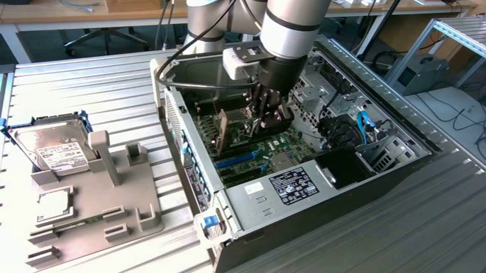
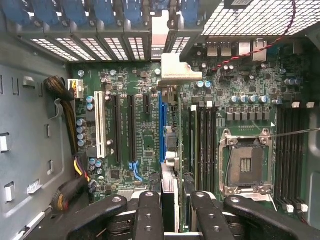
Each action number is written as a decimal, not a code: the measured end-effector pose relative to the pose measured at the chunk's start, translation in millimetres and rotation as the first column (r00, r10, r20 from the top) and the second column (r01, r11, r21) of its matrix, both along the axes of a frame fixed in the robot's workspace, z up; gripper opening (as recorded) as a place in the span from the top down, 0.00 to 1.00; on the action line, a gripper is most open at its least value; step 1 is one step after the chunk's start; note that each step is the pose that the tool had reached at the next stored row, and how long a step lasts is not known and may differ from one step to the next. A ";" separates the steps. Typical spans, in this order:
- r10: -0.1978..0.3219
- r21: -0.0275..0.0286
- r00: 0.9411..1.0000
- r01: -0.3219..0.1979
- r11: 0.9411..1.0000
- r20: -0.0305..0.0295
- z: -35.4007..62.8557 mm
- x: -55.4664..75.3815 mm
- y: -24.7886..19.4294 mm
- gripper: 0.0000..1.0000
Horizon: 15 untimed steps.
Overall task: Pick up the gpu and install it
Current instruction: 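Insert the gpu into the slot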
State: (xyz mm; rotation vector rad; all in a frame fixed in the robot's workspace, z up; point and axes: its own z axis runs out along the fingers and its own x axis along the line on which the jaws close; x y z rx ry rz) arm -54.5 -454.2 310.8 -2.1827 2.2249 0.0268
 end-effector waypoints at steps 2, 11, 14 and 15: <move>0.000 0.000 1.000 0.000 1.000 0.000 -0.7 -0.4 -0.1 0.73; 0.000 0.000 1.000 0.000 1.000 0.000 -4.4 -4.3 -0.7 0.73; 0.000 0.000 1.000 0.000 1.000 0.000 -5.6 -5.6 -0.8 0.73; 0.000 0.000 1.000 0.000 1.000 0.000 -6.0 -5.9 -0.8 0.73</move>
